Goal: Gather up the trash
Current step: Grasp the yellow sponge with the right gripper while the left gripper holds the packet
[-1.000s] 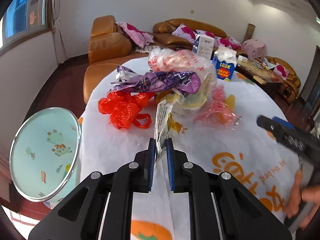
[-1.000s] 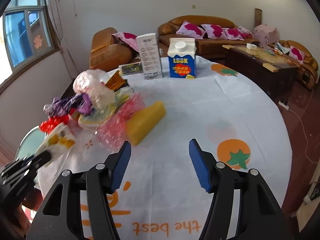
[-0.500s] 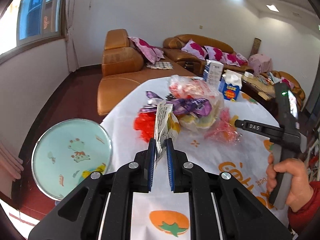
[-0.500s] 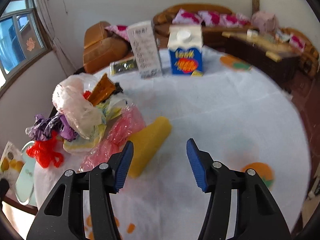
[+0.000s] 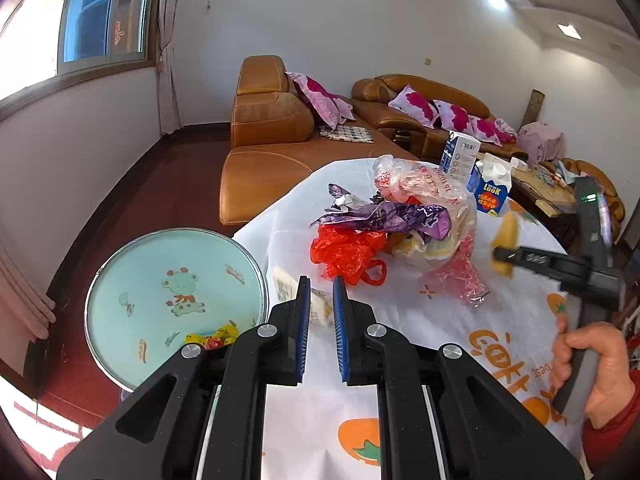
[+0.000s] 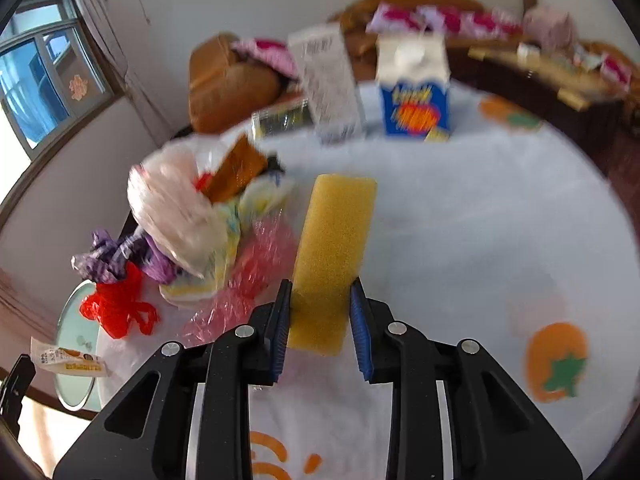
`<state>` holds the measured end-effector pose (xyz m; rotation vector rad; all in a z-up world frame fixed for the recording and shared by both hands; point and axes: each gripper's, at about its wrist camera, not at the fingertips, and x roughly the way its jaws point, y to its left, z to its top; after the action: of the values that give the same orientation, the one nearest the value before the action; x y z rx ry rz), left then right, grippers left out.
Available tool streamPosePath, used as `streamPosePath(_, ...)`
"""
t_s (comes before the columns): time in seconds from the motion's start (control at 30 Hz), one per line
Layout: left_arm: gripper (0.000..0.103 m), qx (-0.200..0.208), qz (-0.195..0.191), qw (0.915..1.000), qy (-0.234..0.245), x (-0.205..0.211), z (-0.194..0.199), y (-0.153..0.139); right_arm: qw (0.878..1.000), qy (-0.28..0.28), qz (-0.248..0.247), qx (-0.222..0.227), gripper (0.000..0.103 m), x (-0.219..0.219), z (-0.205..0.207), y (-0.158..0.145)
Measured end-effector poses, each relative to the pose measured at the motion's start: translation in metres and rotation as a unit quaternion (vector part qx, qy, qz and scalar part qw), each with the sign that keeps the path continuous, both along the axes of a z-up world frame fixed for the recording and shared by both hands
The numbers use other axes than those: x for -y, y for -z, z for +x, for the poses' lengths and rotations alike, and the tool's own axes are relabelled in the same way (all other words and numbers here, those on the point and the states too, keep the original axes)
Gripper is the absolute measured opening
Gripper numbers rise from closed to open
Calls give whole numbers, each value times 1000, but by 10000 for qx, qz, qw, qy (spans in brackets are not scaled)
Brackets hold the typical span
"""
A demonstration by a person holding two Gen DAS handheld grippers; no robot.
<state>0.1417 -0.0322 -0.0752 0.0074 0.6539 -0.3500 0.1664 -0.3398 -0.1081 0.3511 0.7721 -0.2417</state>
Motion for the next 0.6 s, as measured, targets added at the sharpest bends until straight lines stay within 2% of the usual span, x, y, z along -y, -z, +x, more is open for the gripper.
streamPosePath(0.17, 12, -114, -31, 9999, 57, 5, 8, 11, 9977, 200, -579, 302, 29, 2, -25, -22)
streamPosePath(0.5, 12, 38, 35, 9989, 471, 27, 25, 24, 9973, 391, -589, 219, 29, 16, -48, -14)
streamPosePath(0.6, 7, 78, 127, 9985, 520, 32, 24, 23, 9971, 391, -609, 251, 29, 15, -54, -15)
